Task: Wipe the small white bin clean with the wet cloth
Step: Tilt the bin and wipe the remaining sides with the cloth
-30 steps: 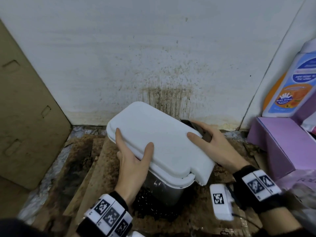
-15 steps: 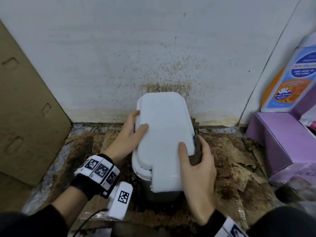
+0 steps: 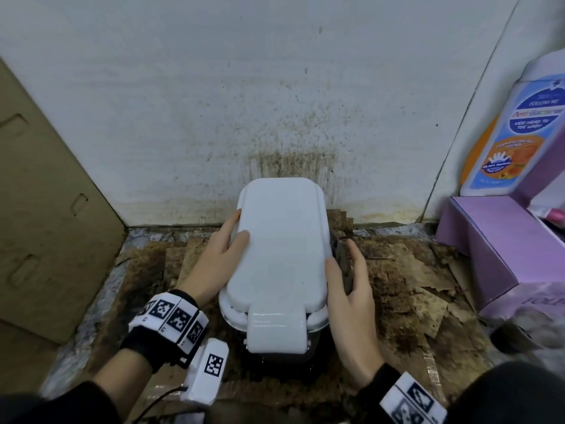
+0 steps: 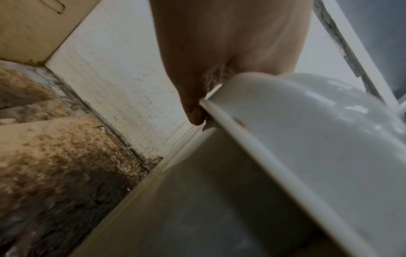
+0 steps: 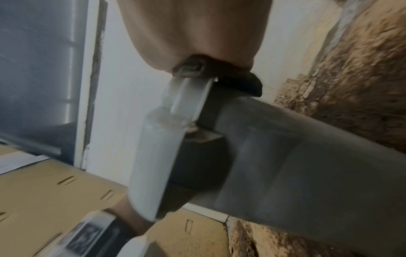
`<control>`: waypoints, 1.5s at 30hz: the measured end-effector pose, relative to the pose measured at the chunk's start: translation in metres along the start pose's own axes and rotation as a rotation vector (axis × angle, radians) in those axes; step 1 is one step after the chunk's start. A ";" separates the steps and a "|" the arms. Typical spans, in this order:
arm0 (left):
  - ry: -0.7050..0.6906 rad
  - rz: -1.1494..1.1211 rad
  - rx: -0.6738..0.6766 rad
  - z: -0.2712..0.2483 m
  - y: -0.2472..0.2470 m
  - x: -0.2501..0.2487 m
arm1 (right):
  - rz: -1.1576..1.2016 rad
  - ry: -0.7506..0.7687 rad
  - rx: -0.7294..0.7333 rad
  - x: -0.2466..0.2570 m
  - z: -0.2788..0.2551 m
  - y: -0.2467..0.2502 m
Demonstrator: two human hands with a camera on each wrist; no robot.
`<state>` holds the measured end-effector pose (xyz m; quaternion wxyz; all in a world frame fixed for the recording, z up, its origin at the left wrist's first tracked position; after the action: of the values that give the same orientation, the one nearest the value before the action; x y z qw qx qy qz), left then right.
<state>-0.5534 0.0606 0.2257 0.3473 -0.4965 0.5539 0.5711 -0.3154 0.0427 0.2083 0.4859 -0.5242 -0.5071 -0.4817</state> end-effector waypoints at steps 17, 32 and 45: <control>-0.349 0.693 -0.027 -0.038 -0.011 -0.058 | 0.108 0.013 0.089 -0.012 -0.001 -0.048; -0.219 0.782 -0.093 -0.033 0.012 -0.030 | 0.176 0.040 0.100 -0.034 -0.012 -0.088; -0.219 0.782 -0.080 -0.031 0.025 -0.019 | -0.144 0.066 0.144 -0.148 0.009 -0.090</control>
<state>-0.5661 0.0295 0.2548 0.1412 -0.1978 0.6379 0.7308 -0.4085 0.0434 0.0624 0.5029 -0.4340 -0.5605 -0.4945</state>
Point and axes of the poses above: each hand's wrist, its own z-axis towards the middle knuckle, its own y-axis out of the back of the hand, x = y × z, the point moved 9 cm from there along z, towards the middle knuckle
